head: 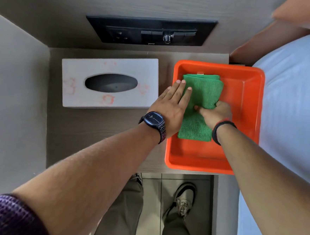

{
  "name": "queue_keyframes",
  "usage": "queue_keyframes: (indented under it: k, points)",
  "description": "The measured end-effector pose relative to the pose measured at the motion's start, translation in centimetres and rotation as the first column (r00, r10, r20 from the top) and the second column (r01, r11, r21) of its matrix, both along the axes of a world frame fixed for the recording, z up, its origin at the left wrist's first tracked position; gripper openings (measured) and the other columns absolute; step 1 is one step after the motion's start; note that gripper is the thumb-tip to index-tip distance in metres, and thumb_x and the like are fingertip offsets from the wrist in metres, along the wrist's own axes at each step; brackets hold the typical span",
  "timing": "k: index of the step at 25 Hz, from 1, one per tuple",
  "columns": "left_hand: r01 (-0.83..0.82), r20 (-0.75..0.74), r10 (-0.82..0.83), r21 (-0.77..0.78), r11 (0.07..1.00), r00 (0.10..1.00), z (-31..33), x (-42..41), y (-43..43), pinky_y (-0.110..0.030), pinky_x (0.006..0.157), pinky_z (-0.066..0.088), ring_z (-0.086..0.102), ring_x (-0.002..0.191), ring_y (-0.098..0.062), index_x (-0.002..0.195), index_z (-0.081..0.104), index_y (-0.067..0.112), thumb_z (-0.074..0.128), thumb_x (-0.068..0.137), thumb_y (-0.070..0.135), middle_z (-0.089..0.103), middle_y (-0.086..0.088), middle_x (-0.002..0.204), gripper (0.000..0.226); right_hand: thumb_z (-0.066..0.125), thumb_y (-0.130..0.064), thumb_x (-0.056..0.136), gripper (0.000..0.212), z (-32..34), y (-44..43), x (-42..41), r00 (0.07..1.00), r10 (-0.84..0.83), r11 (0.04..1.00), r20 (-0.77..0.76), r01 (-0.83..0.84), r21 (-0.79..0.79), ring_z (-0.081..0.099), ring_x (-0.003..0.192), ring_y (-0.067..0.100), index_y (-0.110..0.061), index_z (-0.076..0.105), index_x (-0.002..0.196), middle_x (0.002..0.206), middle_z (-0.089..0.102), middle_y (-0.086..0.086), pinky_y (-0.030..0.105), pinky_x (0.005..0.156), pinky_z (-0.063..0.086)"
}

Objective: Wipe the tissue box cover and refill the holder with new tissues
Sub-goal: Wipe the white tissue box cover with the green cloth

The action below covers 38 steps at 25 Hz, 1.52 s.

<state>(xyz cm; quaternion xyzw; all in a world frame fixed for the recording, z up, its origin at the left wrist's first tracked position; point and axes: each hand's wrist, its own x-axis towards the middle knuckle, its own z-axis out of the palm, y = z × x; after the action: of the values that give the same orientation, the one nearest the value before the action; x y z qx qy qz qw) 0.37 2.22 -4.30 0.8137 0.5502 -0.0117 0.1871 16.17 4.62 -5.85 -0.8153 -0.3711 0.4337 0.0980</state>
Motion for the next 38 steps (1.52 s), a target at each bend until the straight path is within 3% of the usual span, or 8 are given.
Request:
queue_keyframes:
  k: [5,11,18,22,24,28,30,38]
  points:
    - [0.002,0.118,0.01,-0.096,0.995,0.993,2.2,-2.0,0.4,-0.039,0.116,0.008,0.011,0.143,-0.03,0.147,0.019,0.006,0.046,0.092,0.024,0.017,-0.017,0.155,0.063,0.075,-0.02,0.077,0.037,2.5,-0.7,-0.5,0.993,0.081,0.994,-0.088,-0.073,0.087,0.066,0.1,0.024,-0.019,0.064,0.112,0.107,0.07,-0.001,0.039,0.092,0.052]
    - [-0.264,0.239,0.238,0.084,0.961,0.941,7.1,-10.9,0.3,-0.046,0.104,0.036,0.043,0.126,-0.037,0.131,0.049,0.004,0.061,0.083,0.037,0.05,-0.022,0.135,0.059,0.074,-0.011,0.079,0.036,8.2,-1.4,-5.1,0.971,0.144,0.961,-0.192,-0.091,0.26,0.066,0.098,0.017,-0.025,0.06,0.108,0.104,0.069,-0.006,0.039,0.094,0.051]
    - [-0.434,0.035,0.433,0.017,0.901,0.901,5.0,-22.3,-0.3,-0.048,0.102,0.038,0.039,0.126,-0.033,0.14,0.032,0.017,0.059,0.043,0.087,0.042,-0.013,0.14,0.123,0.075,-0.009,0.078,0.037,7.8,2.0,-13.7,0.905,0.199,0.944,-0.376,-0.075,0.32,0.067,0.096,0.013,-0.021,0.059,0.109,0.104,0.069,-0.006,0.034,0.089,0.053]
    - [-0.348,-0.192,0.326,-0.093,0.933,0.926,3.0,-24.6,0.0,-0.055,0.112,0.017,0.019,0.138,-0.035,0.146,0.009,0.018,0.064,0.026,0.086,0.022,-0.013,0.153,0.149,0.074,-0.018,0.079,0.052,5.2,2.5,-15.1,0.989,0.144,0.957,-0.022,-0.134,0.255,0.062,0.104,0.034,-0.009,0.046,0.121,0.112,0.063,0.012,0.034,0.082,0.046]
    - [-0.304,-0.276,0.268,-0.094,0.948,0.923,2.1,-24.9,0.1,-0.053,0.113,0.008,0.009,0.141,-0.034,0.147,0.0,0.017,0.068,0.027,0.083,0.013,-0.014,0.156,0.153,0.071,-0.025,0.076,0.075,4.7,1.6,-15.7,0.971,0.164,0.922,0.176,-0.214,0.321,0.052,0.116,0.04,-0.007,0.033,0.138,0.129,0.052,0.021,0.04,0.093,0.042]
    - [-0.311,-0.304,0.268,-0.103,0.945,0.914,1.3,-25.3,0.8,-0.047,0.113,0.0,0.002,0.142,-0.032,0.147,-0.007,0.01,0.078,0.031,0.073,0.005,-0.015,0.157,0.156,0.053,-0.052,0.083,0.084,3.4,0.5,-16.5,0.688,0.489,0.661,0.536,-0.693,0.287,0.02,0.143,0.043,-0.019,0.018,0.152,0.156,0.016,0.026,0.051,0.115,0.021]
    - [-0.313,-0.284,0.272,-0.11,0.944,0.92,1.1,-25.3,1.2,-0.044,0.112,-0.001,0.003,0.142,-0.033,0.147,-0.005,0.007,0.08,0.031,0.071,0.007,-0.016,0.157,0.157,0.041,-0.056,0.091,0.072,2.4,0.4,-16.7,0.59,0.586,0.609,0.556,-0.773,0.178,0.008,0.147,0.043,-0.026,0.018,0.152,0.16,0.003,0.025,0.054,0.117,0.017]
    - [-0.329,-0.182,0.309,-0.097,0.939,0.934,0.7,-25.2,1.4,-0.045,0.11,0.018,0.019,0.138,-0.035,0.144,0.013,0.004,0.086,0.023,0.062,0.027,-0.018,0.148,0.153,0.029,-0.05,0.094,0.067,1.1,0.1,-22.5,0.55,0.576,0.561,0.605,-0.804,0.196,0.008,0.148,0.038,-0.019,0.021,0.153,0.161,0.009,0.021,0.048,0.119,0.008]
